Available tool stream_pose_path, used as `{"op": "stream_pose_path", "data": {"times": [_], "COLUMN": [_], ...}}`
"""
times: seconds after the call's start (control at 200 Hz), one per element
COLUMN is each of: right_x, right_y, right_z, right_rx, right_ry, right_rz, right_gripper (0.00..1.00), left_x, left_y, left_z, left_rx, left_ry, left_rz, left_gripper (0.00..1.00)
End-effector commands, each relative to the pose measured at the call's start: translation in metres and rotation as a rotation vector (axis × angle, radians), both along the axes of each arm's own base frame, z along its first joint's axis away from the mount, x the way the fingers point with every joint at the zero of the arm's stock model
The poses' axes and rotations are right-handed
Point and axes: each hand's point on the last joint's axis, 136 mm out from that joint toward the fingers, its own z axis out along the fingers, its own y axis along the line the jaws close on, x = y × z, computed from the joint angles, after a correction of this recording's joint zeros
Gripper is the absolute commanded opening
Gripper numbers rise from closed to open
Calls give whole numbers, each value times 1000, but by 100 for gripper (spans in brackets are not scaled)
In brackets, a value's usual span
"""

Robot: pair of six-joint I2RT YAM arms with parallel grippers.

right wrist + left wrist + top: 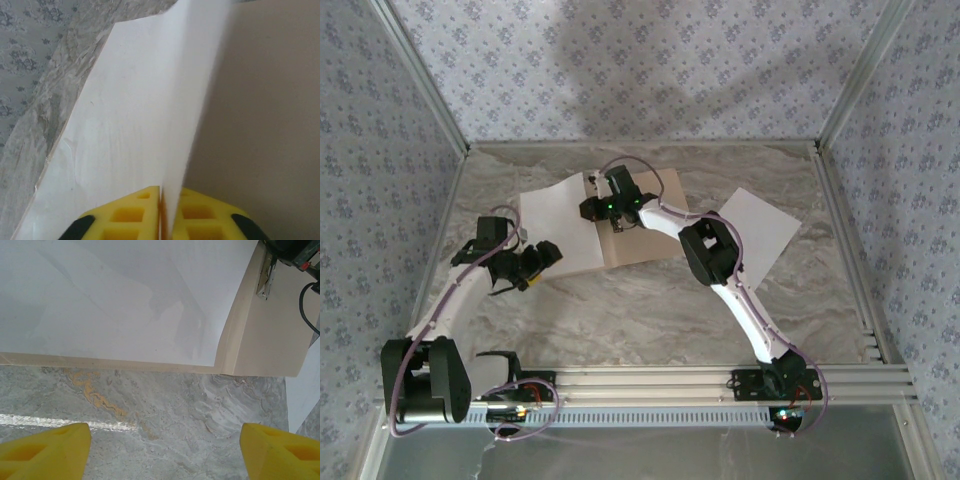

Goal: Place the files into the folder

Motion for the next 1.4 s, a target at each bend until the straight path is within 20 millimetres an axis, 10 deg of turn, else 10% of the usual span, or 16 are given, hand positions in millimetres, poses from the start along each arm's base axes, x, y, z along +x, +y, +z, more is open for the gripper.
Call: {"op": "stream_pose_path", "data": {"times": [0.0, 0.27, 0.545, 1.039, 1.394], "right_x": [-6, -3, 0, -19, -70], "right_y": [7, -19, -89, -173, -202], "right_z": [41, 72, 87, 13, -20], "right_rx": [64, 41, -94, -275, -322], "right_ry": [-20, -18, -37, 112, 165], "right_rz": [11, -21, -141, -340, -314], "right_gripper": [21, 42, 47, 45, 44], "left_x": [1, 1, 11, 61, 77], "left_y": [2, 3, 8, -32, -35], "left_z": [7, 7, 13, 13, 4], "left_rx": [8, 13, 53, 78, 126], "left_ry": [-13, -11, -28, -43, -35], "left_rz": [-2, -4, -4, -89, -100], "left_gripper": [78, 78, 78, 77, 77]}}
